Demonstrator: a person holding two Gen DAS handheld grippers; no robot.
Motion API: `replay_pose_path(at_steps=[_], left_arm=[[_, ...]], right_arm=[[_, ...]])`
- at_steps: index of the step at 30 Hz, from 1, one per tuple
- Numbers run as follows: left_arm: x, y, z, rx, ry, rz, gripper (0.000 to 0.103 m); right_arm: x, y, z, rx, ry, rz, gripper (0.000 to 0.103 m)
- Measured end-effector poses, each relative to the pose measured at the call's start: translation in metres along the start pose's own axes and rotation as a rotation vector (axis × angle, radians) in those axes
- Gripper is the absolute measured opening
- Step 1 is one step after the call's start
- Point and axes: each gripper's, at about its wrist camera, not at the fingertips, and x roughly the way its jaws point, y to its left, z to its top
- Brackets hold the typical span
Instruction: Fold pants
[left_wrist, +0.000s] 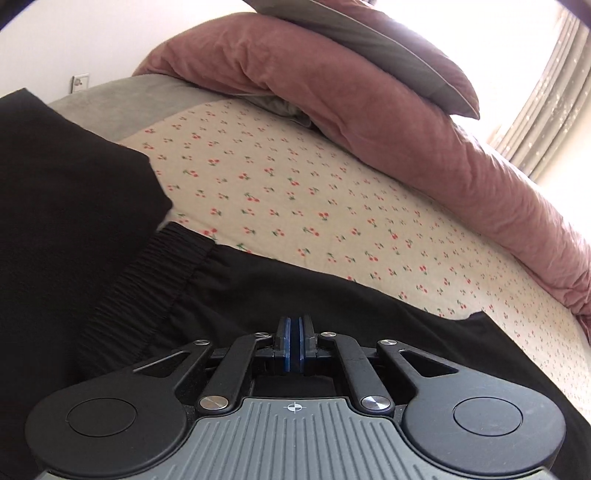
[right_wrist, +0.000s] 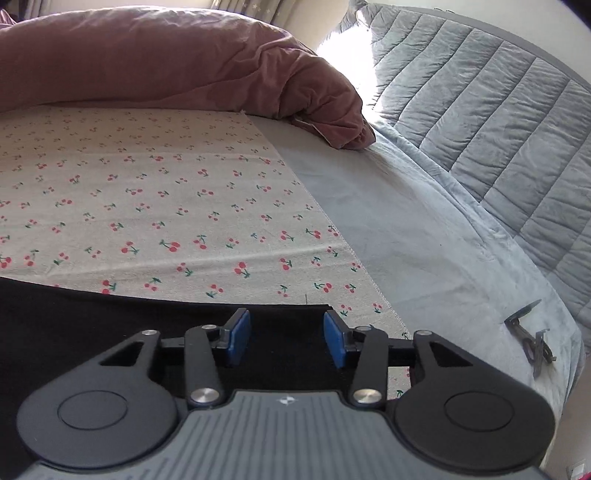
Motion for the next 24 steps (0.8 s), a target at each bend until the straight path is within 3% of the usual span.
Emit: replay_pose_path(at_steps=[4,6,11,13,15,16,17,21,24], left_arm=[[-0.015,0.038,0.003,-0.078,-0.020,0.036,0.005],[-0.014,0.047,0.000,-0.079,0.006,0.036,0.005],[-0.017,0.068,-0.005,-0.130,0.046,0.010,0.005],[-0.032,0.078,-0.003,-0.175,0.018,-0.003,0.007],[-0.046,0.083,-0.002,-0.179,-0.015,0.014,0.028],[-0.052,0.085,-0.003,-0.172,-0.033,0.020,0.051],[-0.055,0.085,-0.006,-0.165,-0.039,0.020,0.065],[-0.051,0.077,-0.016,-0.141,0.037,-0.046,0.065],[-0.031,0.070,-0.022,-0.140,0.089,0.013,0.065]], right_arm=[[-0.065,0.042,0.012,-0.011,-0.083,0.218,0.053],[-0.098,0.077,0.016,-0.032,-0.110,0.355,0.063],[-0.142,0.180,-0.001,-0.180,-0.103,0.544,0.066],[-0.142,0.214,-0.021,-0.252,-0.063,0.570,0.067],[-0.136,0.238,-0.044,-0.333,-0.027,0.560,0.066],[-0.136,0.244,-0.054,-0.360,-0.048,0.534,0.067],[-0.140,0.244,-0.056,-0.374,-0.072,0.519,0.067],[-0.155,0.226,-0.046,-0.330,-0.097,0.524,0.067],[-0.157,0.220,-0.048,-0.311,-0.070,0.570,0.067]])
